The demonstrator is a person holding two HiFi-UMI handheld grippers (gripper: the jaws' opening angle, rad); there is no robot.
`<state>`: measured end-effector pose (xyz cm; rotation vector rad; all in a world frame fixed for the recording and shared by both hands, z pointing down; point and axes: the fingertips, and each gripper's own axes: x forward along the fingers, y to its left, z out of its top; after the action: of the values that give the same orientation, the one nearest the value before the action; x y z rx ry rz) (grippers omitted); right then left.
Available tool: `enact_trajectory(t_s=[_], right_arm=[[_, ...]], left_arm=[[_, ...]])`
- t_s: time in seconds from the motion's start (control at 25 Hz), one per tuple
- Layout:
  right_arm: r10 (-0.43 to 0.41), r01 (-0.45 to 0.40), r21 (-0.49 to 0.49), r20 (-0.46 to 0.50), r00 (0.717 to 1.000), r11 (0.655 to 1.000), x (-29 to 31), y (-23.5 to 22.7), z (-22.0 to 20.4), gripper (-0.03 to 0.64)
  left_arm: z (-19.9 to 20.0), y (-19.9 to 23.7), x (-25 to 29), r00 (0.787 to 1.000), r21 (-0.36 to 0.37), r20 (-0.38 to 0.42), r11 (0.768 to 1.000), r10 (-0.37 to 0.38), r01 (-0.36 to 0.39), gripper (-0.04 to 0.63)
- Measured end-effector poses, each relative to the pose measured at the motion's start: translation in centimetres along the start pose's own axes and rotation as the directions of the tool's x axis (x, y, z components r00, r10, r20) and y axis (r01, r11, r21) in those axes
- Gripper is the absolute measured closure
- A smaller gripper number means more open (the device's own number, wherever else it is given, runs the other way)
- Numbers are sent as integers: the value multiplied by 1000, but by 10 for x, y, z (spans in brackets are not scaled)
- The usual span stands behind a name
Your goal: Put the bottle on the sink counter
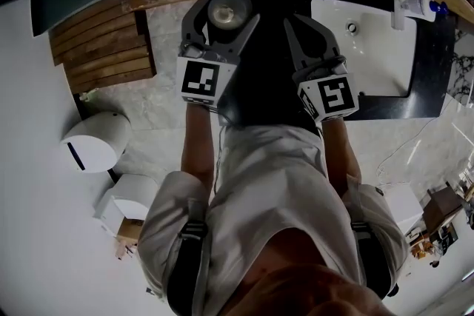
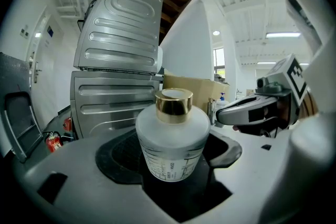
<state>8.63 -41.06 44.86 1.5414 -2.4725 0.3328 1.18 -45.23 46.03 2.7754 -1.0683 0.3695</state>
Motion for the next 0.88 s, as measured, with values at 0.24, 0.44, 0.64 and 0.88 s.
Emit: enact_trajectory(t_s=[0.24, 0.44, 0.64, 0.88], right_arm=[[-3, 3, 9, -15, 1000, 1000, 12, -4, -10, 618], [-9, 9, 14, -22, 1000, 1000, 20, -8, -18, 618], [-19, 19, 28, -25, 1000, 999, 28, -12, -27, 618], [-25, 27, 34, -41, 999, 999, 39, -16, -38, 618]], left_arm=[[-13, 8, 13, 1000, 18, -23, 1000, -5, 5, 265], [-26, 11, 23, 999, 19, -38, 1000, -12, 13, 265], [-38, 15, 33, 999, 19, -50, 1000, -16, 17, 265], [-53, 22, 44, 998, 12, -63, 1000, -18, 18, 265]])
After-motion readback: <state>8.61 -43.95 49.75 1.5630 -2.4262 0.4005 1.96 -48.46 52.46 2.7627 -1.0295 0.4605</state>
